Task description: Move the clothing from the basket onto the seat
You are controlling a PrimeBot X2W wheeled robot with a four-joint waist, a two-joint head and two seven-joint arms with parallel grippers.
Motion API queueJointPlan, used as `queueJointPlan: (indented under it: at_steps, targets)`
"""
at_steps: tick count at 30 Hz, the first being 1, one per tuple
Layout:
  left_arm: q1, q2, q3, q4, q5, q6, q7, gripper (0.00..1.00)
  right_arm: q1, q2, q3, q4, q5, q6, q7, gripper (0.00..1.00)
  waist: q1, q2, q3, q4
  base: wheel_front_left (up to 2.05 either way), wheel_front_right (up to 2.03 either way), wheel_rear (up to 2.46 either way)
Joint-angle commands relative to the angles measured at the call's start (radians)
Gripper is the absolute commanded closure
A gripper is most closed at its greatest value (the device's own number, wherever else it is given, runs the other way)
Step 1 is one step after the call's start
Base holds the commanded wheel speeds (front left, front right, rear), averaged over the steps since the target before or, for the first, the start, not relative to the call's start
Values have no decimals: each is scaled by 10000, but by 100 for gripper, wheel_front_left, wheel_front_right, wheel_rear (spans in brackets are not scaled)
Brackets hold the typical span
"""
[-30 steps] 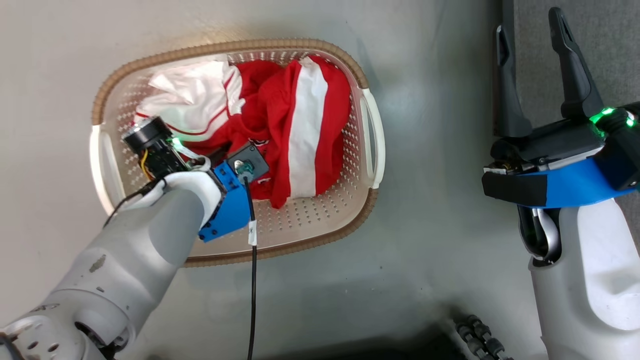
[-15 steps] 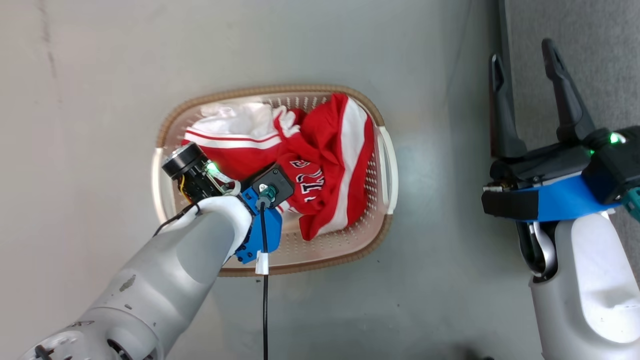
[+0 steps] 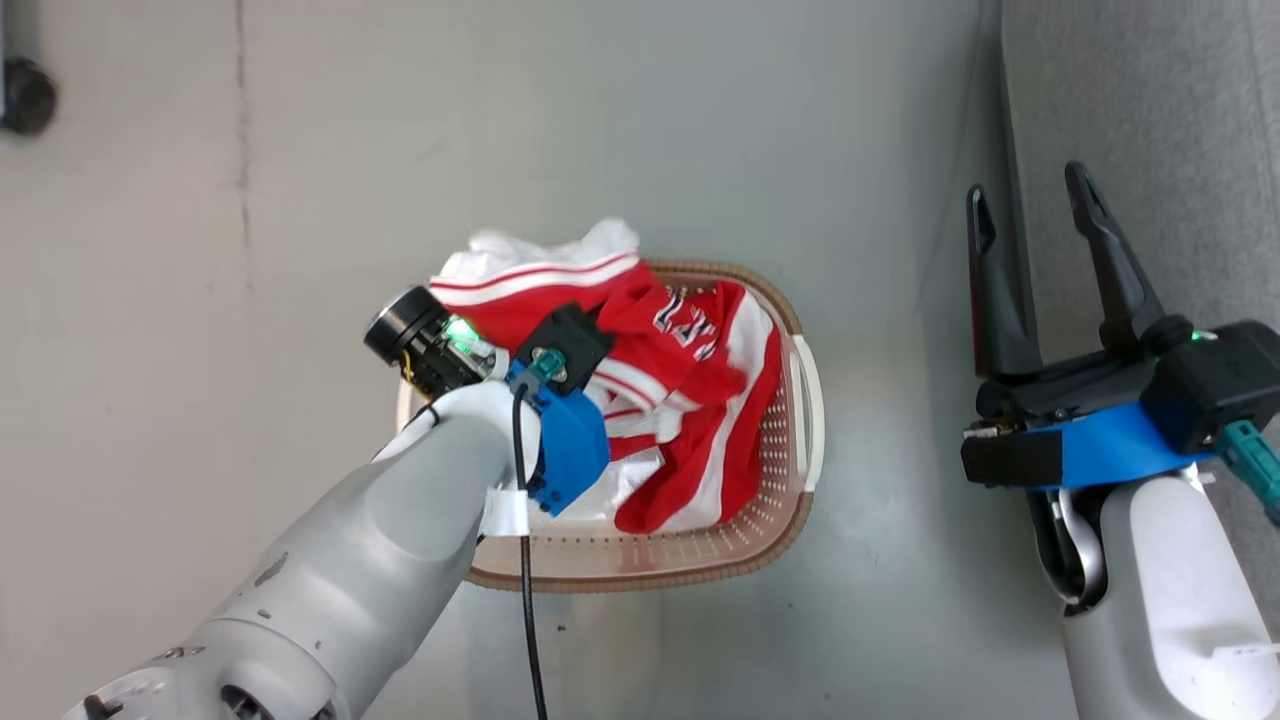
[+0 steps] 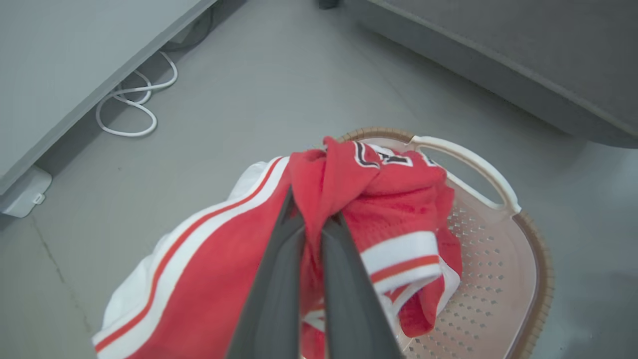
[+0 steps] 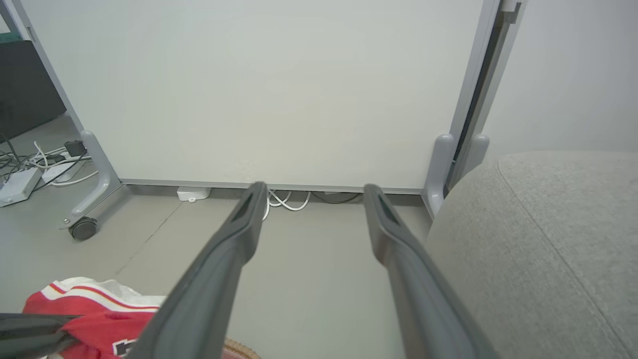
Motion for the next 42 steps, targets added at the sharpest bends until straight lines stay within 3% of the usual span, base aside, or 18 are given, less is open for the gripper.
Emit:
queueJointPlan:
  at_steps: [1, 25, 42]
  targets:
    - [81, 140, 315, -312, -33, -2, -55, 100, 199, -39, -32, 37, -49, 5, -38, 0, 1, 0, -445, 134, 0, 0, 0]
    - [974, 440, 3266, -3449, 1094, 388, -62, 100, 1583, -39, -185, 361, 285, 5, -38, 0, 1, 0, -2866, 314, 0, 0, 0]
    - [1617, 506, 3922, -4793, 1548, 380, -62, 100, 2423, -39, -334, 514, 441, 5, -38, 0, 1, 0, -3908, 472, 0, 0, 0]
